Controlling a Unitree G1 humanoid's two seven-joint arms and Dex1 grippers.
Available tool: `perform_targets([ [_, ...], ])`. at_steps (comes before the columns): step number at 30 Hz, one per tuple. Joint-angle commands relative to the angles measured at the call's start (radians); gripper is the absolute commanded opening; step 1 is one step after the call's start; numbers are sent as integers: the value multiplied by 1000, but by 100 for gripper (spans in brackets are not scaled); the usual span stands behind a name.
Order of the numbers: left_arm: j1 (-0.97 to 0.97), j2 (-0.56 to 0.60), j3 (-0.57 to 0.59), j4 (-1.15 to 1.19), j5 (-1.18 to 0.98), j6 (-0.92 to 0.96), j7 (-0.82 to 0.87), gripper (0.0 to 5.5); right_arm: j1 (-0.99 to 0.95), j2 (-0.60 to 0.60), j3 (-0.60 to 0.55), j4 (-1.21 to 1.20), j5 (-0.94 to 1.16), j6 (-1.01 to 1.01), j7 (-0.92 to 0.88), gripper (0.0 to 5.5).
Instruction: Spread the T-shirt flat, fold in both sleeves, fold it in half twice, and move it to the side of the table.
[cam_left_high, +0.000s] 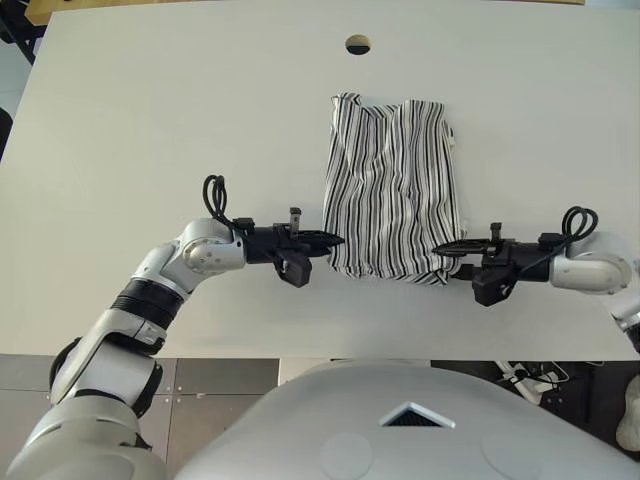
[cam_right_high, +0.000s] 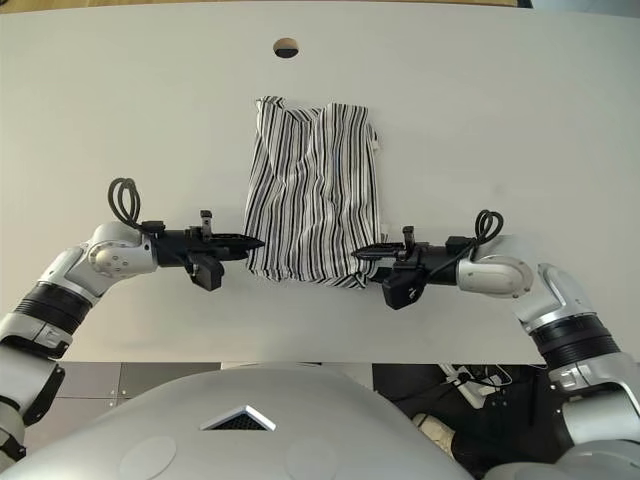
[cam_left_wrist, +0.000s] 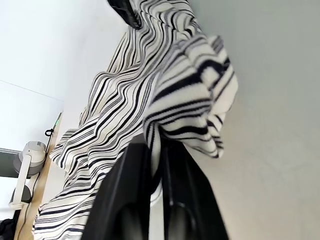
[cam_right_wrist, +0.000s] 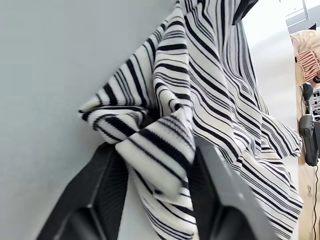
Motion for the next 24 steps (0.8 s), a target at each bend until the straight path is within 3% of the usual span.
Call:
perform_targets([
  [1, 81, 35, -15, -17, -46, 31, -60, 10, 8, 19, 1, 35, 13, 2, 9, 102],
  [5, 139, 65, 2, -81, -148, 50, -92, 10, 65, -5, -28, -11, 119, 5, 14, 17],
  [13, 352, 120, 78, -250, -255, 109, -78, 10, 338, -74, -135, -229, 284, 42, -22, 13],
  [16, 415, 132, 137, -350, -362, 153, -65, 10, 328, -52, -170, -250, 313, 92, -22, 13],
  [20, 277, -13, 215, -300, -393, 287, 8, 10, 127, 106, -173, -147, 253, 216, -77, 13],
  [24, 109, -185, 237, -161, -286, 427, 131, 10, -36, 266, -192, 2, 221, 332, -173, 13],
])
